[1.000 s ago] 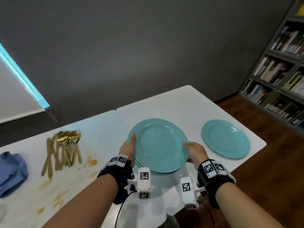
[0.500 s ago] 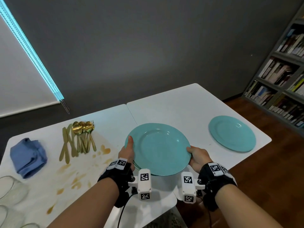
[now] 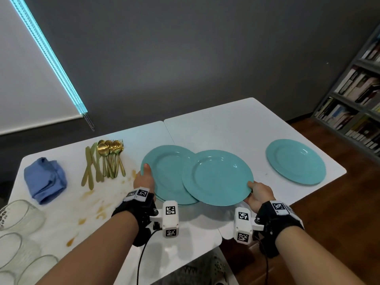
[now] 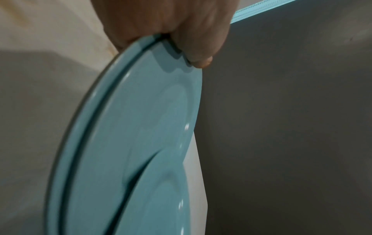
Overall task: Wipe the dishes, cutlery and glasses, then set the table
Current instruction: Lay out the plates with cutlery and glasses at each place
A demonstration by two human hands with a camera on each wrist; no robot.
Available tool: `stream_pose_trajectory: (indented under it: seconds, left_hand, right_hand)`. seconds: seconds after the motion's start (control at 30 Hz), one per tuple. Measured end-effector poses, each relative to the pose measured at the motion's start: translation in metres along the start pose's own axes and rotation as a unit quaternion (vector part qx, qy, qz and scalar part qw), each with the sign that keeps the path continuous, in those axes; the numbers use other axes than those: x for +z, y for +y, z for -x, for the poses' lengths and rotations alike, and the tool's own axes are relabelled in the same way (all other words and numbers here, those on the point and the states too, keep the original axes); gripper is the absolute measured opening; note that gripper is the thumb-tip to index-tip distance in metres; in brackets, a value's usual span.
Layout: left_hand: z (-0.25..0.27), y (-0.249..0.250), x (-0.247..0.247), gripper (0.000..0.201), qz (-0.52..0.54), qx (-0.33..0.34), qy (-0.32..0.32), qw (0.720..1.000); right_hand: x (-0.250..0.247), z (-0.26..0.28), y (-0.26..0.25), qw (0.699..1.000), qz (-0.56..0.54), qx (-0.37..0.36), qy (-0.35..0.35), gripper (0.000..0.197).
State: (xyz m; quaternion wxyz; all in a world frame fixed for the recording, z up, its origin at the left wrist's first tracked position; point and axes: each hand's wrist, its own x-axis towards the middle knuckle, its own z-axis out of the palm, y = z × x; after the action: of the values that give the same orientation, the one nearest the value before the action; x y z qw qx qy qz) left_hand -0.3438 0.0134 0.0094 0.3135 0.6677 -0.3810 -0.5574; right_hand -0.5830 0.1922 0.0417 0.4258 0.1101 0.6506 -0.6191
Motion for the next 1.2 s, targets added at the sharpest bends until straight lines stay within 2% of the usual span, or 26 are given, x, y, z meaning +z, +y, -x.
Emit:
stream_pose_trajectory:
  seconds: [0.17,0.27,0.33,0.47,0.57,0.63,0.7,0.83,0.97,1.1,1.13,1.2]
  left_hand:
    - [-0.01,0.017,-0.038,0.072,-0.06,0.002,0.099,0.993]
    - [-0.033,0.016,-0.052,0.1,-0.028,-0.013,0.111,0.993]
    - [-0.052,0.007,-0.057,0.104,0.002,-0.016,0.119,0.993]
    - [-0.026,0.019,-0.05,0.078,-0.055,-0.01,0.116,0.992]
    - [-0.013,0.018,-0.043,0.072,-0.09,-0.002,0.108,0.99]
    - [-0.01,0.014,-0.04,0.071,-0.081,0.003,0.101,0.992]
    - [-0.012,0.01,-0.036,0.076,-0.068,0.011,0.094,0.993]
    - [-0.023,0.0,-0.025,0.102,-0.003,0.01,0.066,0.998]
    - [-0.03,0.0,-0.02,0.092,0.0,0.016,0.031,0.999]
    - [-0.054,-0.012,-0.014,0.118,0.012,0.011,0.039,0.999]
    - [-0.056,-0.014,-0.013,0.121,0.014,0.006,0.036,0.999]
    - [-0.051,-0.009,-0.011,0.114,0.011,0.011,0.036,0.999]
  right_hand:
    - [-0.018,-0.012,0.012,0.999,-0.029,0.021,0.037,0.037]
    - [-0.025,-0.017,0.019,0.997,-0.044,0.035,0.058,0.037]
    - [-0.028,-0.019,0.023,0.996,-0.041,0.042,0.073,0.037]
    - [-0.032,-0.021,0.029,0.995,0.002,0.031,0.093,0.032]
    - [-0.034,-0.024,0.034,0.991,0.076,0.015,0.108,0.022]
    - [-0.04,-0.045,0.04,0.984,0.118,0.017,0.134,0.029]
    - [-0.041,-0.055,0.041,0.979,0.146,0.011,0.141,0.035]
    - [-0.042,-0.062,0.04,0.971,0.199,0.014,0.129,0.042]
    - [-0.042,-0.049,0.038,0.969,0.21,0.029,0.127,0.025]
    - [-0.038,-0.03,0.033,0.968,0.22,0.047,0.112,0.022]
    - [-0.038,-0.031,0.032,0.966,0.228,0.048,0.112,0.021]
    - [-0.035,-0.03,0.03,0.962,0.249,0.047,0.107,0.025]
